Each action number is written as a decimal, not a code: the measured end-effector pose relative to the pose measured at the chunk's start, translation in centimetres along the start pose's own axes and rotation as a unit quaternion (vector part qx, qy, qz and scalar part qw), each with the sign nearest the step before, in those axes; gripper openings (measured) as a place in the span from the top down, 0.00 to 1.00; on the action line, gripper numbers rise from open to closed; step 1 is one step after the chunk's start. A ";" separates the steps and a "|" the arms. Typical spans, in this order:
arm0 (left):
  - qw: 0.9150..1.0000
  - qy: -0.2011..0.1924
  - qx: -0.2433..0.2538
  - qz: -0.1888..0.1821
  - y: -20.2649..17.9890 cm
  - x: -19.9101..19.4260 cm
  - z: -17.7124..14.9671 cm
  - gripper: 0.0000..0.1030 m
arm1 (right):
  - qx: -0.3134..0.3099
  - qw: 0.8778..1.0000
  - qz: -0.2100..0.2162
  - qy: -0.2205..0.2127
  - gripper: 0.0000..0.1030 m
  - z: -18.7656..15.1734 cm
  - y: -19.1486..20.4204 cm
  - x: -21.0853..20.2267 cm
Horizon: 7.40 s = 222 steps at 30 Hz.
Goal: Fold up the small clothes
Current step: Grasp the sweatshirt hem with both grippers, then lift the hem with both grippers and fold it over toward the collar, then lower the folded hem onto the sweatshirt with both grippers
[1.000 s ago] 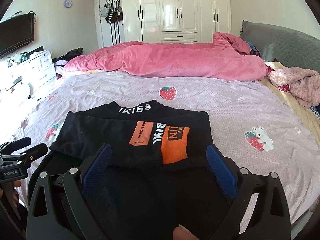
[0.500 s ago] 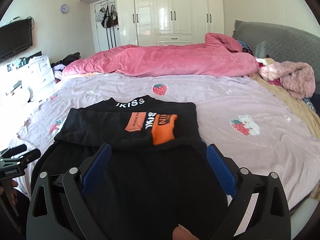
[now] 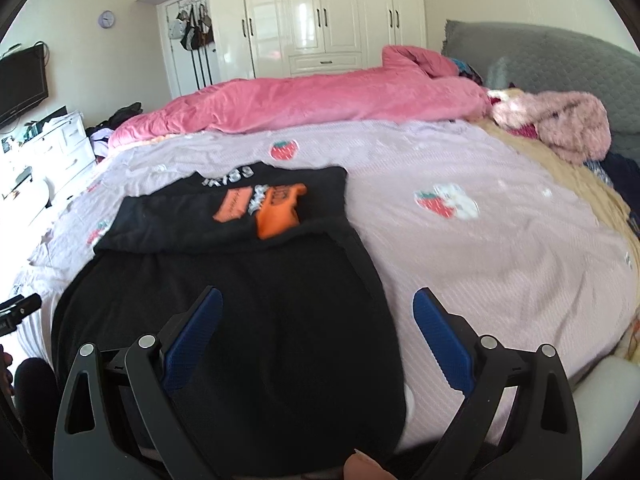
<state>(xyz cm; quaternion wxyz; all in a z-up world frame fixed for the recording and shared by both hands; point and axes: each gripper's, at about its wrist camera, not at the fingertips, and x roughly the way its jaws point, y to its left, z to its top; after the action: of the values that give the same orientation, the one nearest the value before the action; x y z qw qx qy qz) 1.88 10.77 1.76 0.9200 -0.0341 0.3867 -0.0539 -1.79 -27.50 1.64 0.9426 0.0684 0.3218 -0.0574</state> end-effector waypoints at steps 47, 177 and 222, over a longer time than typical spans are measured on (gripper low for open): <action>0.993 0.104 0.007 -0.055 -1.6 2.3 -6.5 0.70 | 0.038 0.990 0.069 0.117 0.88 -6.2 -4.1 1.4; 0.993 -0.005 -0.051 -0.104 -2.0 10.9 14.6 0.76 | 0.101 0.989 0.099 0.036 0.50 12.0 -3.3 13.3; 0.967 0.032 -0.152 -0.203 2.1 11.9 16.6 0.96 | 0.236 0.943 0.234 0.018 0.94 14.9 -6.4 14.5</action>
<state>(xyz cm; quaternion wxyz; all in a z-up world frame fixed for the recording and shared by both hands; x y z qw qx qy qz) 22.20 11.70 4.75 0.8612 -0.2493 0.4043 -0.1809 17.55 -37.17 3.87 0.8805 0.3632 0.2906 0.0914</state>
